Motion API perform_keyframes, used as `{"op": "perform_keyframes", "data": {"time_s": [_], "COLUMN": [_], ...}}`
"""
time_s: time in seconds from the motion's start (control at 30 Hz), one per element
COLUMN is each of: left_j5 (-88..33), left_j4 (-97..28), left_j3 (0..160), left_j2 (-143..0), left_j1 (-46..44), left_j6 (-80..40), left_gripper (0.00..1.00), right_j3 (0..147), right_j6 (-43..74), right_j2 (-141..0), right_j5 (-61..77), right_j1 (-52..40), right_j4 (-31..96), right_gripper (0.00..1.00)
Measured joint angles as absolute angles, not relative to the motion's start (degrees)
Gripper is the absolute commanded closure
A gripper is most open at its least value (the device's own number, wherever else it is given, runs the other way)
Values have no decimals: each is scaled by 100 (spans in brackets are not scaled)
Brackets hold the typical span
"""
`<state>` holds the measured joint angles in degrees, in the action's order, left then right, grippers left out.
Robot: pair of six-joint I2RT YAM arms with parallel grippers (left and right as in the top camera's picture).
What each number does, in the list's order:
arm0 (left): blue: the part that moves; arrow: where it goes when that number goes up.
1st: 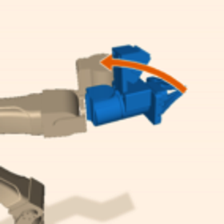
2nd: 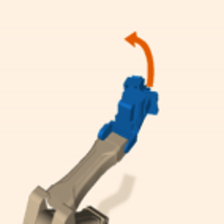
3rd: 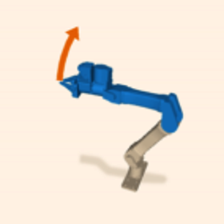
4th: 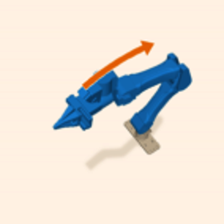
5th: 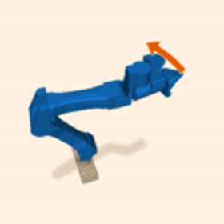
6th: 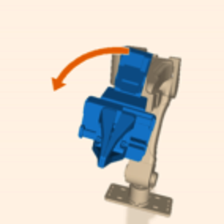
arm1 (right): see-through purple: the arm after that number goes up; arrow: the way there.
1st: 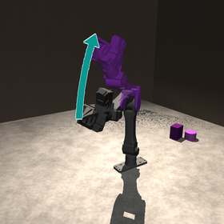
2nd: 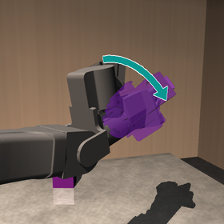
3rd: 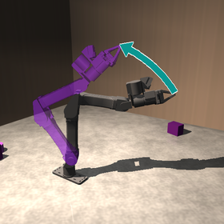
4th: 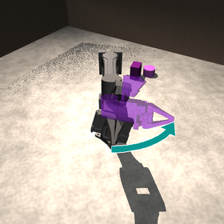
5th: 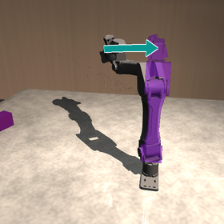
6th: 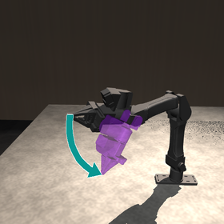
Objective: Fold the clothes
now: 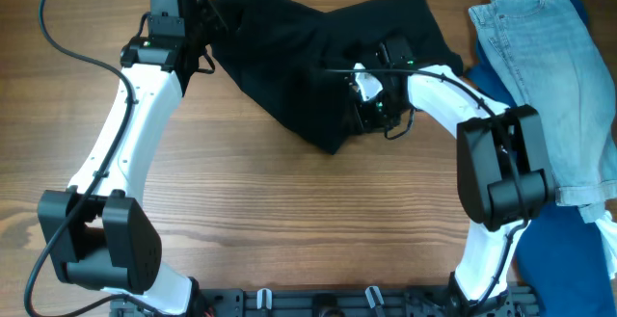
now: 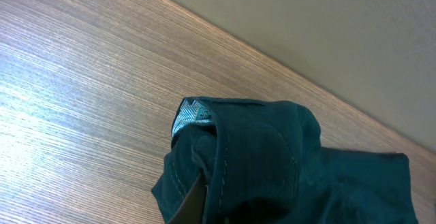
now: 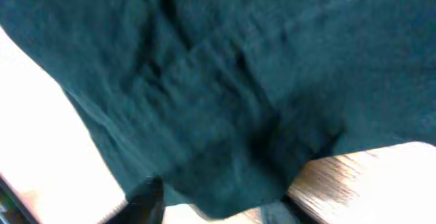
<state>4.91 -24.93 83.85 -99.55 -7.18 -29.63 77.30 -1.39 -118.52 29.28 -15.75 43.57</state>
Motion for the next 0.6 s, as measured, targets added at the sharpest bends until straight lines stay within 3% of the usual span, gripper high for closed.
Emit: {"op": "perform_keyframes", "data": {"time_s": [0.03,0.13,0.3,0.37,0.43,0.6], "left_j5": [491,491,491,491,491,491], "left_j4": [-2493,-2495,-2497,-2497,-2506,-2561], "left_j3": [8385,8385,8385,8385,8385,8385], "left_j2": [-9955,-9955,-9955,-9955,-9955,-9955], "left_j1": [-718,-718,-718,-718,-718,-718], "left_j6": [-2963,-2963,-2963,-2963,-2939,-2856], "left_gripper": [96,96,96,96,96,96], "right_j3": [7730,7797,7931,7959,7966,7948], "right_j6": [-134,-132,-408,-460,-493,-604], "right_j2": [-11872,-11858,-11817,-11817,-11817,-11839], "right_j5": [2884,3052,3033,2928,2818,2467], "right_j1": [-1575,-1584,-1695,-1763,-1876,-2307], "right_j4": [4353,4423,4939,5013,5238,5640], "right_gripper": [16,1,2,10,26,13]}}
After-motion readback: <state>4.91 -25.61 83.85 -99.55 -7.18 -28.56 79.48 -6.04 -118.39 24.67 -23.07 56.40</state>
